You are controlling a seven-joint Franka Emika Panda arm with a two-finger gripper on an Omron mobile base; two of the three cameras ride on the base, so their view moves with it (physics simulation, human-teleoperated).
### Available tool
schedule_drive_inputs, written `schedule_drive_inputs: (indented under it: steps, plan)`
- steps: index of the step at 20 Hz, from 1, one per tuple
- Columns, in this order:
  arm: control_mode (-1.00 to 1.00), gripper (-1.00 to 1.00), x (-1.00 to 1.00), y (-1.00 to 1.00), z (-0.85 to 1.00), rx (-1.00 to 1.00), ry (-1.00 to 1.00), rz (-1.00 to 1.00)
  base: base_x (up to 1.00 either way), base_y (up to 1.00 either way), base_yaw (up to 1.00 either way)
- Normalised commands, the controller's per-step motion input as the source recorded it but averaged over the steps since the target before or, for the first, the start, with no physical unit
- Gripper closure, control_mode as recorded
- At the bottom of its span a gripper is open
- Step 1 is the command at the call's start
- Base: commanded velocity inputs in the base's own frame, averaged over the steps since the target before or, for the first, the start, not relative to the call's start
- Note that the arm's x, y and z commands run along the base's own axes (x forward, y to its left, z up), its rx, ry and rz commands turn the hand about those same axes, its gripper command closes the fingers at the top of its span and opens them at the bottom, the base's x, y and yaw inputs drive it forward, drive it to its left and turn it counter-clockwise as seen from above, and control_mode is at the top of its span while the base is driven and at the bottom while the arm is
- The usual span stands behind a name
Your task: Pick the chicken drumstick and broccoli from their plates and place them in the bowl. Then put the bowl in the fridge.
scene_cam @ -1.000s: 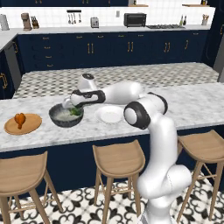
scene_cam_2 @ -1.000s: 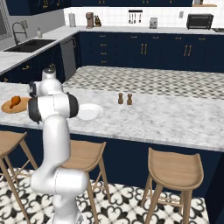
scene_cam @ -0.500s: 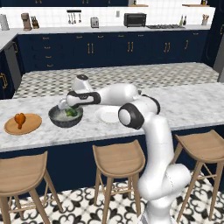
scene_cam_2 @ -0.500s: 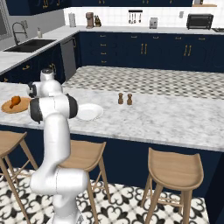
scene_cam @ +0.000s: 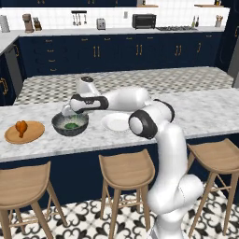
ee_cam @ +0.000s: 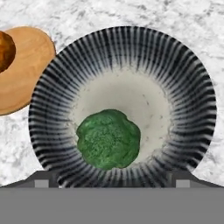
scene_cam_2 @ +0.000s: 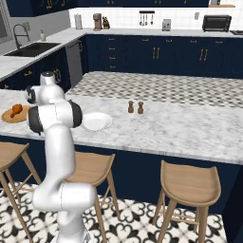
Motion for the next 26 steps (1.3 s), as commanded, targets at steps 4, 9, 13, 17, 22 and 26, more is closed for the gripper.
schedule_drive_inputs:
  steps: [4,9,13,17,22,26]
  plan:
    - [-1.00,-1.00,-0.78,-0.69,0.52,0.01,-0.03,-0.01,0.00,0.00,0.00]
    - [-1.00,-1.00,-0.77,-1.00,0.31,0.00,0.07,-0.04,0.00,0.00,0.00]
    - [-1.00,-1.00,-0.91,-1.00,0.35,-0.02,0.06,-0.03,0.00,0.00,0.00]
    - [-1.00,-1.00,-0.83,-1.00,0.29,-0.14,-0.04,-0.02,0.00,0.00,0.00]
    - [-1.00,-1.00,-0.67,-1.00,0.37,-0.11,-0.08,-0.08,0.00,0.00,0.00]
    - [-1.00,-1.00,-0.70,-0.76,0.39,0.10,-0.12,-0.31,0.00,0.00,0.00]
